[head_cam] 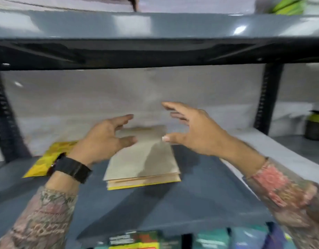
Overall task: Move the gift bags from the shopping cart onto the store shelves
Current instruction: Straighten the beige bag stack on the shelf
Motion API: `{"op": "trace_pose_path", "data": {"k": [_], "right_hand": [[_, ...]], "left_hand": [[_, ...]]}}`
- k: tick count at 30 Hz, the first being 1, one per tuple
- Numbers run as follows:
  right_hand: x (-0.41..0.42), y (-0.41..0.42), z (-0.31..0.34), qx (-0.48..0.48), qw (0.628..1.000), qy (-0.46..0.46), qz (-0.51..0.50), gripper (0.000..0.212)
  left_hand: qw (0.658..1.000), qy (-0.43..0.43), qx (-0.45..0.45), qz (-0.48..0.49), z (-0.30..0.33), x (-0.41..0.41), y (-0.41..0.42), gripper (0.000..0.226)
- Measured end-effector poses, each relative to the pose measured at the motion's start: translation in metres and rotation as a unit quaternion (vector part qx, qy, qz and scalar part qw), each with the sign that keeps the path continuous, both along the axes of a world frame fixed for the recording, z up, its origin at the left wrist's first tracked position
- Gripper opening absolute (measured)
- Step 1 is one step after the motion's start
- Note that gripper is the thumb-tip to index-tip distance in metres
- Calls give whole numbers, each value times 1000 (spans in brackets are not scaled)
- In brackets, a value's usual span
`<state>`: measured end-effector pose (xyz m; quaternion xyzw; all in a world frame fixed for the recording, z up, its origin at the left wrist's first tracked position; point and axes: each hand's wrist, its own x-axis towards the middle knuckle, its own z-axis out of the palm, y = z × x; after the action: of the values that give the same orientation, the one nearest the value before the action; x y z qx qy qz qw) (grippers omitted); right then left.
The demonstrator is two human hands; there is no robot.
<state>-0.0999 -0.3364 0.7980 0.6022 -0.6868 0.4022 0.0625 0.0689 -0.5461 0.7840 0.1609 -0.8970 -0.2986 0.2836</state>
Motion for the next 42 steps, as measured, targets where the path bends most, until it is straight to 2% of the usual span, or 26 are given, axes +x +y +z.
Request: {"op": "trace_pose_path", "data": {"k": [3, 7, 9, 11, 13, 14, 18, 20, 22, 23, 25, 27, 29, 34, 37, 40, 42], "right_hand": [[-50, 76, -4, 104, 994, 8, -33, 85], [-125, 194, -24, 266, 960, 1, -87, 90], [-153, 233, -41, 315, 943, 7, -108, 94], [-174, 256, -60, 351, 927, 6, -132, 103], [-188, 264, -83, 346, 927, -2, -141, 104], [-193, 267, -93, 324, 935, -10, -142, 100], [-206, 274, -115, 232, 960, -32, -157, 87], [-208, 279, -115, 234, 959, -29, -159, 96], [-208, 283, -109, 230, 955, -55, -177, 117], [-208, 285, -106, 212, 954, -80, -195, 123], [-212, 283, -98, 161, 946, -162, -228, 122], [-218, 275, -89, 145, 917, -277, -246, 112], [-223, 275, -86, 161, 897, -339, -235, 96], [-231, 277, -78, 255, 897, -311, -184, 94], [-233, 282, -86, 327, 897, -260, -148, 115], [-233, 282, -97, 285, 906, -233, -211, 120], [-235, 281, -103, 273, 907, -235, -218, 117]], "left_hand": [[996, -32, -3, -80, -10, -59, 75, 78], [984, -109, 37, -135, -44, -136, 177, 84], [978, -154, 27, -135, -65, -158, 213, 98], [967, -186, 55, -166, -84, -173, 241, 117], [958, -216, 81, -167, -101, -180, 261, 126], [962, -221, 79, -139, -108, -183, 269, 124], [983, -176, 27, -37, -119, -190, 291, 101], [984, -172, 40, -29, -119, -190, 294, 105], [983, -168, 63, -22, -121, -189, 291, 116], [983, -167, 72, -18, -121, -189, 290, 122], [983, -157, 88, -18, -121, -191, 291, 131], [982, -141, 125, -29, -119, -196, 292, 137], [976, -136, 166, -47, -114, -199, 290, 140], [970, -132, 182, -96, -107, -195, 274, 130], [975, -156, 138, -69, -114, -188, 268, 131], [982, -175, 69, -28, -121, -189, 272, 131], [983, -174, 56, -14, -123, -190, 273, 135]]}}
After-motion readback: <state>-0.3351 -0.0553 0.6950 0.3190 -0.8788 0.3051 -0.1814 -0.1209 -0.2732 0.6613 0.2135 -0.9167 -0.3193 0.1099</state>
